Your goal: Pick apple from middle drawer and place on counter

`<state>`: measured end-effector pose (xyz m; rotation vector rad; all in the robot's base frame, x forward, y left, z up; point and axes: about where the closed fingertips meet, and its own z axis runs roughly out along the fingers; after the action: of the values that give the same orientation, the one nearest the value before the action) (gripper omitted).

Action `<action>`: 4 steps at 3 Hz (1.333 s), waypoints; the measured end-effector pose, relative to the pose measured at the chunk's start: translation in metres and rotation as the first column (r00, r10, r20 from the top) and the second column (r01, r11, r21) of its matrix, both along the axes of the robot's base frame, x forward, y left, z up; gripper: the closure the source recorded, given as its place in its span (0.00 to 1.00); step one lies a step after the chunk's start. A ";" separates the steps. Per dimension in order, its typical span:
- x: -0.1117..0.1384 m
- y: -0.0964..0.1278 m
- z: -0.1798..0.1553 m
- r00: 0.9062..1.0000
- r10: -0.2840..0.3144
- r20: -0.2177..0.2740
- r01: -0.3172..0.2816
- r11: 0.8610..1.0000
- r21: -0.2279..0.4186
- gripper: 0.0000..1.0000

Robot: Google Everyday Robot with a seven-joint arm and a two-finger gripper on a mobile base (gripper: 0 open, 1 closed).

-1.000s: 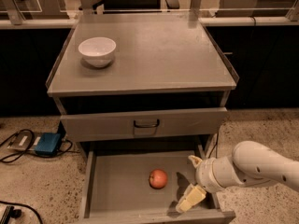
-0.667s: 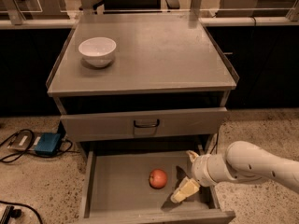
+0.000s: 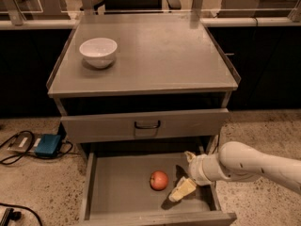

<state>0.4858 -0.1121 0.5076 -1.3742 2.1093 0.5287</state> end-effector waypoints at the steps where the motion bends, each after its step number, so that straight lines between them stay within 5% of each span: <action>1: 0.019 0.000 -0.027 1.000 -0.010 0.022 0.011 0.999 -0.034 0.00; 4: 0.027 0.019 -0.087 0.999 0.040 -0.004 -0.040 0.999 -0.036 0.00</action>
Offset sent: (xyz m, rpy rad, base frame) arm 0.0441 -0.0087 -0.0769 -0.0751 -0.0499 -0.0276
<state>0.5124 -0.0930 0.4210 -1.4394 2.1078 0.5117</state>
